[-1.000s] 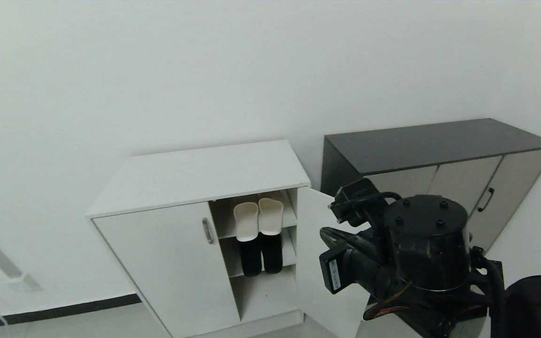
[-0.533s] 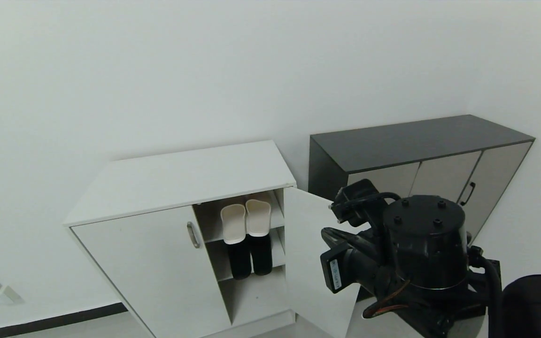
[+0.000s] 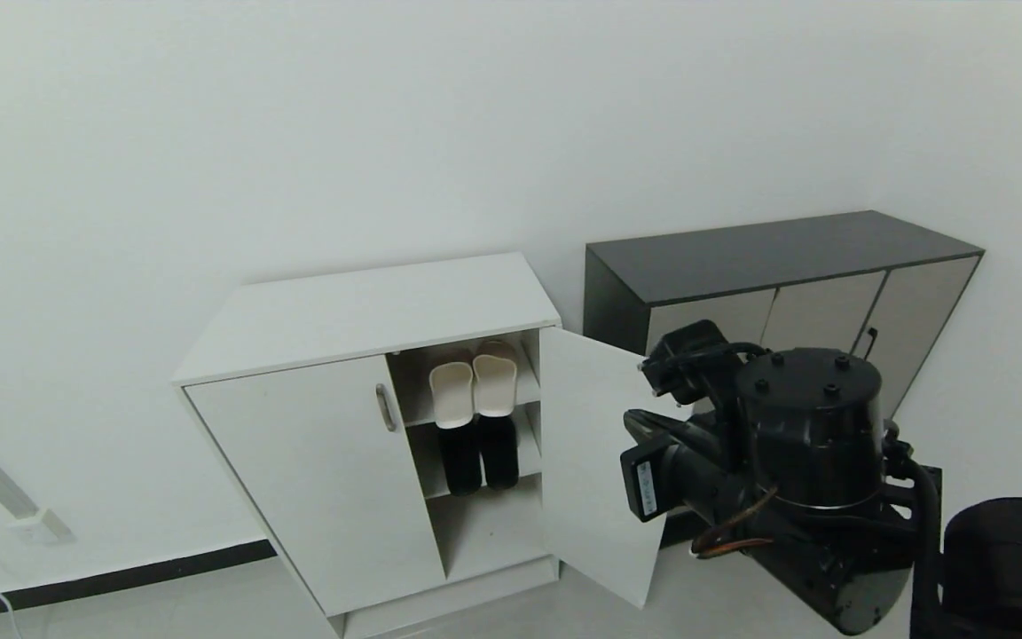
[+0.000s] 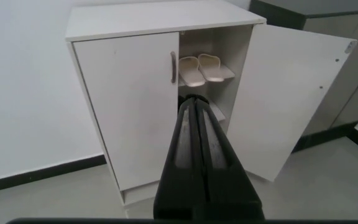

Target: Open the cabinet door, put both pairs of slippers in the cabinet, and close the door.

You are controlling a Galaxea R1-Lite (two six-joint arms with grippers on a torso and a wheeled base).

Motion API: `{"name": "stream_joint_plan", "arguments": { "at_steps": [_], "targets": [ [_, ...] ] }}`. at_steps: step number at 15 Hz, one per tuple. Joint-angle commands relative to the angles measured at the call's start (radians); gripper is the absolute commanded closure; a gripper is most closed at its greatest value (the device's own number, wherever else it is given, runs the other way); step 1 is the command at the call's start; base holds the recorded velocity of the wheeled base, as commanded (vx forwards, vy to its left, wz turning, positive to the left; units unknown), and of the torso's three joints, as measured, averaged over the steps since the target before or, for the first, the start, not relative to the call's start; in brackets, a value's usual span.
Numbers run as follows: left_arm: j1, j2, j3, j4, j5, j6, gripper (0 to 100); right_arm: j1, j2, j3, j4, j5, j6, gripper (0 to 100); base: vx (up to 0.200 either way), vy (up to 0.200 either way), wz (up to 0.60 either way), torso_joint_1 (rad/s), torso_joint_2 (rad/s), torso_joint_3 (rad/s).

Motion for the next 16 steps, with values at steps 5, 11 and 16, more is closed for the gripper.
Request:
{"name": "stream_joint_plan", "arguments": {
  "at_steps": [5, 11, 16],
  "targets": [
    [0.0, 0.0, 0.0, 0.0, 0.0, 0.002, 100, -0.262, 0.106, -0.253, 0.117, 0.103, -0.019, 100, 0.0, 0.0, 0.0, 0.0, 0.0, 0.0],
    [0.0, 0.0, 0.0, 0.0, 0.002, 0.0, 100, -0.394, 0.256, -0.509, 0.261, 0.165, 0.03, 100, 0.0, 0.0, 0.0, 0.0, 0.0, 0.0],
    [0.0, 0.0, 0.0, 0.0, 0.002, 0.0, 100, -0.486, 0.419, -0.627, 0.285, 0.213, 0.056, 100, 0.0, 0.0, 0.0, 0.0, 0.0, 0.0]
  ]
}}
